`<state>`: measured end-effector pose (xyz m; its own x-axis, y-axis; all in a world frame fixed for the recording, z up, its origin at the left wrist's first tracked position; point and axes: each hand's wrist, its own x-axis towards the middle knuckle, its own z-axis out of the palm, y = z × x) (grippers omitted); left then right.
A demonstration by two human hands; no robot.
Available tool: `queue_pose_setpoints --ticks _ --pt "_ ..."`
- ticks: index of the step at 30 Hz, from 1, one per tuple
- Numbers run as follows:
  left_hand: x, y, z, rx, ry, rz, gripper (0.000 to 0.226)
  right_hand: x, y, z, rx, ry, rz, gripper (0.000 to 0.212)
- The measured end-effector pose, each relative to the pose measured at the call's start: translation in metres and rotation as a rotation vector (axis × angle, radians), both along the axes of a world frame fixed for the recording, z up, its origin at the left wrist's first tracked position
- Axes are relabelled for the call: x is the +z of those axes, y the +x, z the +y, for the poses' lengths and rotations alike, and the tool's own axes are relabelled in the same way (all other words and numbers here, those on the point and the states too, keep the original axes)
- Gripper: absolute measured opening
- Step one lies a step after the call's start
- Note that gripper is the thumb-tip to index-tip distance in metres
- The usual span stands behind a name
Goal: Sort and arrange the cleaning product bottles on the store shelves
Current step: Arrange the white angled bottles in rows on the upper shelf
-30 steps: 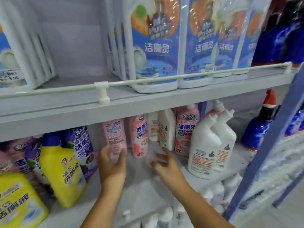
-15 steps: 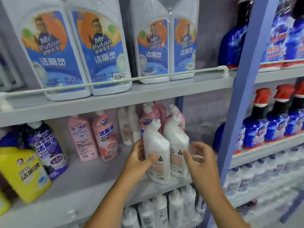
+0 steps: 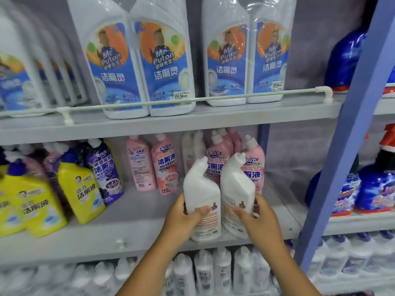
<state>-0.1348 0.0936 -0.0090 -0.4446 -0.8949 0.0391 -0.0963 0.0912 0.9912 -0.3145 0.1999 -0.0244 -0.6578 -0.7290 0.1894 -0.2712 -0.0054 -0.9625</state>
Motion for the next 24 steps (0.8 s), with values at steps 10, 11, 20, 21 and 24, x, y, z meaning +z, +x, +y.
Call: queue_pose_setpoints --ticks 10,11,20,21,24 --pt "0.018 0.095 0.019 0.236 0.033 0.102 0.040 -0.007 0.067 -0.020 0.175 0.020 -0.014 0.039" --pt "0.024 0.105 0.021 0.240 0.023 0.124 0.041 -0.004 0.075 -0.021 0.182 0.018 -0.007 0.038" --pt "0.096 0.229 0.019 0.140 -0.035 0.355 0.084 0.065 0.177 -0.025 0.221 -0.031 -0.045 0.053" --pt "0.105 0.245 0.015 0.130 -0.054 0.368 0.093 0.073 0.193 -0.027 0.217 -0.038 -0.035 0.053" --pt "0.133 0.289 -0.001 0.127 -0.148 0.398 0.094 0.099 0.239 -0.034 0.209 -0.094 -0.050 0.055"
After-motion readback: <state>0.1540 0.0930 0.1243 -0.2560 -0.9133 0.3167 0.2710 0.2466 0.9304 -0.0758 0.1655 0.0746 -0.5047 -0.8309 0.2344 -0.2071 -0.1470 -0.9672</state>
